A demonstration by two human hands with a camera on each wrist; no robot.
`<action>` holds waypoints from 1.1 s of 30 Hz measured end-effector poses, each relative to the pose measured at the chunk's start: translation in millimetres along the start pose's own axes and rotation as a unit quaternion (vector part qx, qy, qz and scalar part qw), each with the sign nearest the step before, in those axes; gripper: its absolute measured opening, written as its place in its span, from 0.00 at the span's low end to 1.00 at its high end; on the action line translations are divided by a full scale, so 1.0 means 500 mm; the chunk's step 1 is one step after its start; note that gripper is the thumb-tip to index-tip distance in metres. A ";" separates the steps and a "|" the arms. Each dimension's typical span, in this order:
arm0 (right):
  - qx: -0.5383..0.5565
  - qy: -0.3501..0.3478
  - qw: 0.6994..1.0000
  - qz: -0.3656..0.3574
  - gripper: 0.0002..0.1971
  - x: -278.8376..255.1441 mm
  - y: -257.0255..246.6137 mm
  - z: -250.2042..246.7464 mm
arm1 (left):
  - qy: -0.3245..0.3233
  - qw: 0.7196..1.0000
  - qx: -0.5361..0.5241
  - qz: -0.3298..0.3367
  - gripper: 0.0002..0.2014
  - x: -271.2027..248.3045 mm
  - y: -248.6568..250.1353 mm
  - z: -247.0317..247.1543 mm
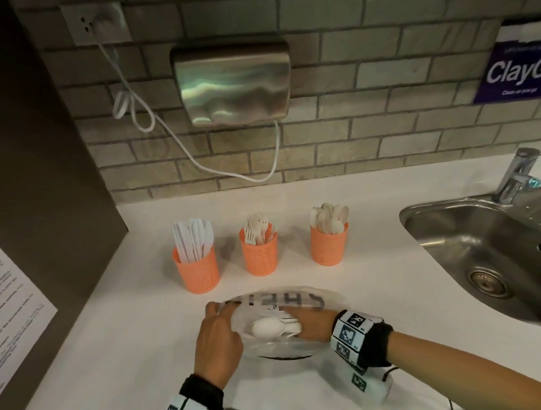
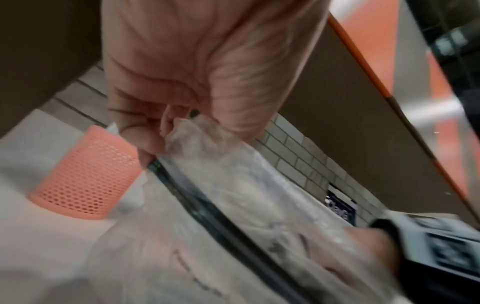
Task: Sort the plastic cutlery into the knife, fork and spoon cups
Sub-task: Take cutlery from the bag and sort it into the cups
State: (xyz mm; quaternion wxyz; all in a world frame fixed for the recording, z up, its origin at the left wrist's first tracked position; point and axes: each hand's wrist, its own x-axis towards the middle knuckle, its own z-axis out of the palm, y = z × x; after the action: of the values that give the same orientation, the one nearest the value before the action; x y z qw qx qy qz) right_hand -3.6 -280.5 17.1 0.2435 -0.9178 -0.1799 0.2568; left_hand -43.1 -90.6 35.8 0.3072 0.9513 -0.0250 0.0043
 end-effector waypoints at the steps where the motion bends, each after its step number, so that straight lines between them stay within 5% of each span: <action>1: 0.003 -0.004 1.000 0.002 0.25 -0.003 -0.003 -0.001 | 0.005 1.000 -0.009 -0.008 0.31 0.007 -0.003 -0.004; 9: 0.049 0.000 0.999 -0.017 0.24 -0.006 -0.011 -0.008 | -0.013 0.999 -0.023 -0.031 0.29 0.013 -0.032 -0.013; 14: 0.165 0.096 0.980 -0.046 0.26 -0.009 -0.009 -0.038 | -0.042 0.999 -0.002 -0.019 0.33 0.007 -0.038 -0.009; 18: 0.212 0.108 0.968 -0.074 0.26 -0.012 -0.013 -0.032 | -0.021 0.999 -0.024 -0.035 0.30 0.004 -0.028 0.004; 24: 0.363 0.192 0.901 -0.137 0.14 -0.014 -0.055 -0.051 | 0.018 0.999 0.022 -0.044 0.27 0.041 -0.012 0.034; 31: 0.450 0.283 0.830 -0.170 0.02 -0.046 -0.085 -0.137 | 0.003 0.997 0.080 0.020 0.27 0.056 -0.043 0.038; 33: 0.489 0.308 0.798 -0.169 0.01 -0.049 -0.084 -0.154 | 0.056 0.996 0.046 0.057 0.20 0.055 -0.040 0.015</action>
State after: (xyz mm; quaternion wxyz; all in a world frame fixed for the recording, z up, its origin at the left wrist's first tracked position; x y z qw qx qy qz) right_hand 11.4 -284.7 106.8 0.7422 -0.6623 -0.0978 -0.0306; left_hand -14.7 -80.2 18.8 0.2634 0.9596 -0.0619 0.0765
